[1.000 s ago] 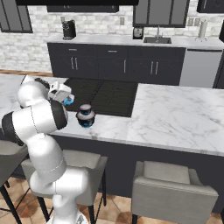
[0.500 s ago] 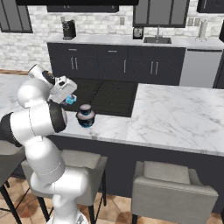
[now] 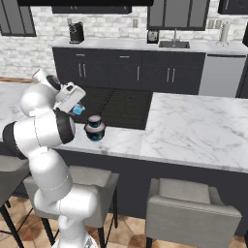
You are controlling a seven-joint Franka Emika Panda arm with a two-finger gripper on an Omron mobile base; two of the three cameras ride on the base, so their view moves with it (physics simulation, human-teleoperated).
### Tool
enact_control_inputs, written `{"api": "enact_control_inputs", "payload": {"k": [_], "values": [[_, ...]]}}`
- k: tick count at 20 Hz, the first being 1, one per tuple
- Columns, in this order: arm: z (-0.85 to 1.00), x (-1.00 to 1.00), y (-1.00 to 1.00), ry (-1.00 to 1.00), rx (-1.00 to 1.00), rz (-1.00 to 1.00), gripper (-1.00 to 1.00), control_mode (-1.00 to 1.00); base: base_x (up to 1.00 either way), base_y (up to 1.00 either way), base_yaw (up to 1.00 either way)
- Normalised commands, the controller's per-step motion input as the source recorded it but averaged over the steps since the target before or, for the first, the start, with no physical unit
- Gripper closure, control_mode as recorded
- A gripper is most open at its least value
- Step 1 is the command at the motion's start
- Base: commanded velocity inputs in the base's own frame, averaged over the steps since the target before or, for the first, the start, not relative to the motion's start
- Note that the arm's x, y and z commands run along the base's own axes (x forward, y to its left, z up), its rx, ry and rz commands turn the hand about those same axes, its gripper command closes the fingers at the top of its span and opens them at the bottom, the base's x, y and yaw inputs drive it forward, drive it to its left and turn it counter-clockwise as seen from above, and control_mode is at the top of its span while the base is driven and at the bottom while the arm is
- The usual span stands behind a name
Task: Stack the yogurt containers by placing the smaller containers on top of the larger containers.
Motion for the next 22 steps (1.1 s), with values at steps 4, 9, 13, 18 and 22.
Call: {"api": "enact_control_inputs", "payload": {"k": [4,9,13,18,22], "values": [[0.00,0.00,-0.07,0.00,-0.15,0.07,1.00,-1.00,0.00,0.00,0.00],[0.00,-0.09,-0.46,-0.01,-0.07,0.04,1.00,-1.00,0.00,0.00,0.00],[0.00,-0.17,-0.67,-0.02,0.00,0.05,1.00,-1.00,0.00,0.00,0.00],[0.00,-0.01,-0.12,0.00,0.00,0.06,1.00,-1.00,0.00,0.00,0.00],[0.00,0.09,0.03,0.00,0.00,0.09,1.00,-1.00,0.00,0.00,0.00]]}}
